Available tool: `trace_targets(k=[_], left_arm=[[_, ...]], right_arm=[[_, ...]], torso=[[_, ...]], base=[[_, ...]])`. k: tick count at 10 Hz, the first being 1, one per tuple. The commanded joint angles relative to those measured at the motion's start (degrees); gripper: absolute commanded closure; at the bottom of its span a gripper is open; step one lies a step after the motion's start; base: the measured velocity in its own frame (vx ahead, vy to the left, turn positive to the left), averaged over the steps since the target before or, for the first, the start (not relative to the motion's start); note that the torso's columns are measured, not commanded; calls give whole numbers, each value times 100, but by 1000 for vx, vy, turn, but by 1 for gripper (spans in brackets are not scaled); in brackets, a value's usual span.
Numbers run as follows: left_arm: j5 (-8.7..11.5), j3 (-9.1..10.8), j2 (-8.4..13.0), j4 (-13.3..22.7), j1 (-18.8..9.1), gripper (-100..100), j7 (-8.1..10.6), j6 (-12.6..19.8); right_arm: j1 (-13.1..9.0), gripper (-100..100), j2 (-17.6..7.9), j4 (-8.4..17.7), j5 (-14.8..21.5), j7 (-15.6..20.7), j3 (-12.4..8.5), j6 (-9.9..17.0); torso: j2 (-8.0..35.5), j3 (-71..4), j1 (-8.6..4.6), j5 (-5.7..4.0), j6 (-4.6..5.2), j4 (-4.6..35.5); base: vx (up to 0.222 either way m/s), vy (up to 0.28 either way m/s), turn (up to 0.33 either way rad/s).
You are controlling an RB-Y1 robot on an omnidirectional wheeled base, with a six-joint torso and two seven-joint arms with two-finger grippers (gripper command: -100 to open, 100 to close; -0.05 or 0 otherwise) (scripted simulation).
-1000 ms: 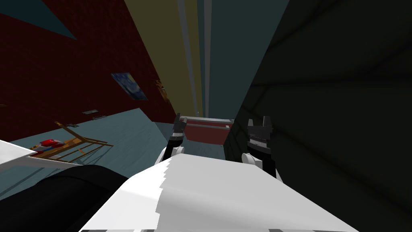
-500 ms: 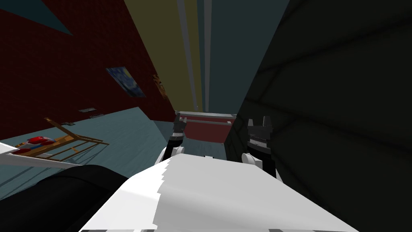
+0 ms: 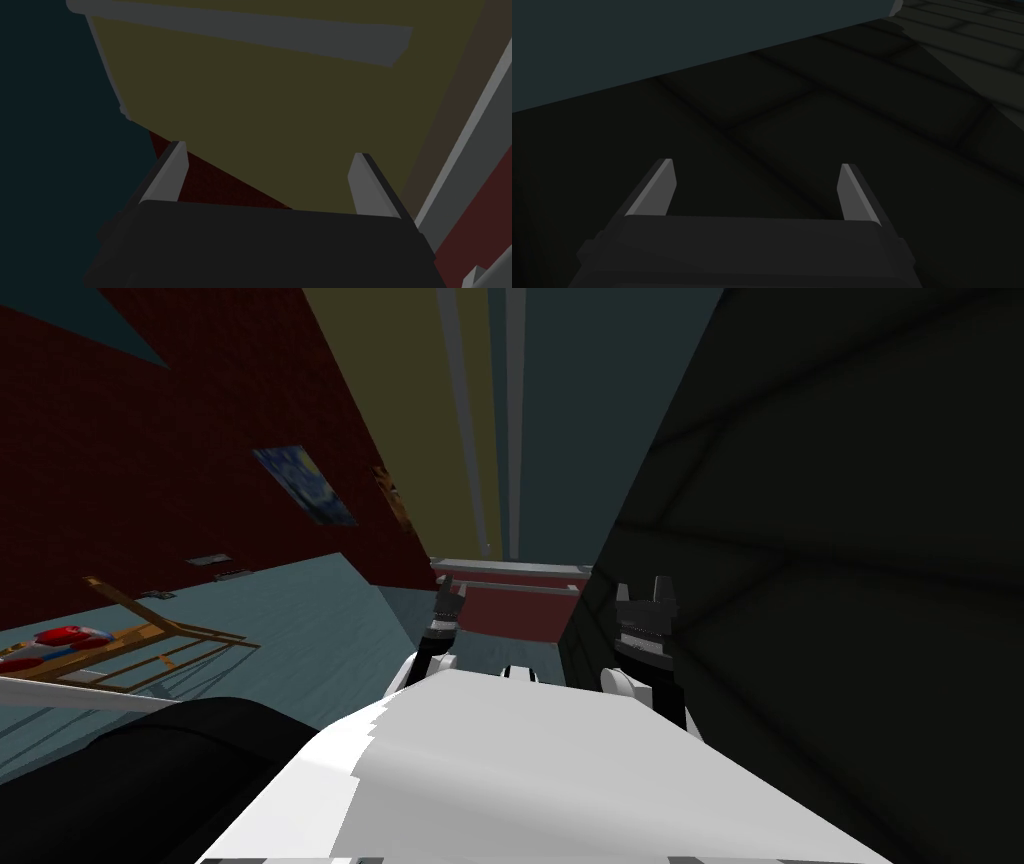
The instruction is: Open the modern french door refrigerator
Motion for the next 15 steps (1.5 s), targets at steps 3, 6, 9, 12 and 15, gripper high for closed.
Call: trace_targets(k=[3, 6, 9, 12, 15], left_arm=[[-36, 18, 178, 652, -99, -100, -86, -488], [-67, 30, 273, 1138, -173, -100, -157, -872], [-90, 38, 332, 1550, -228, -100, -208, -1156], [-126, 51, 408, 2118, -317, -100, -293, -1616], [-152, 61, 439, 2597, -381, -100, -353, -1940]], right_arm=[[0, 0, 0, 0, 0, 0, 0, 0], [0, 0, 0, 0, 0, 0, 0, 0], [0, 0, 0, 0, 0, 0, 0, 0], [0, 0, 0, 0, 0, 0, 0, 0], [0, 0, 0, 0, 0, 0, 0, 0]], torso=[[10, 5, 8, 3, 0, 4], [5, 1, 1, 0, 0, 3], [2, 0, 3, 1, 0, 3], [7, 4, 5, 2, 0, 4], [12, 5, 2, 0, 0, 4]], base=[[61, 5, -8], [69, -2, -9], [77, -4, -7], [70, 9, -10], [70, 1, -6]])
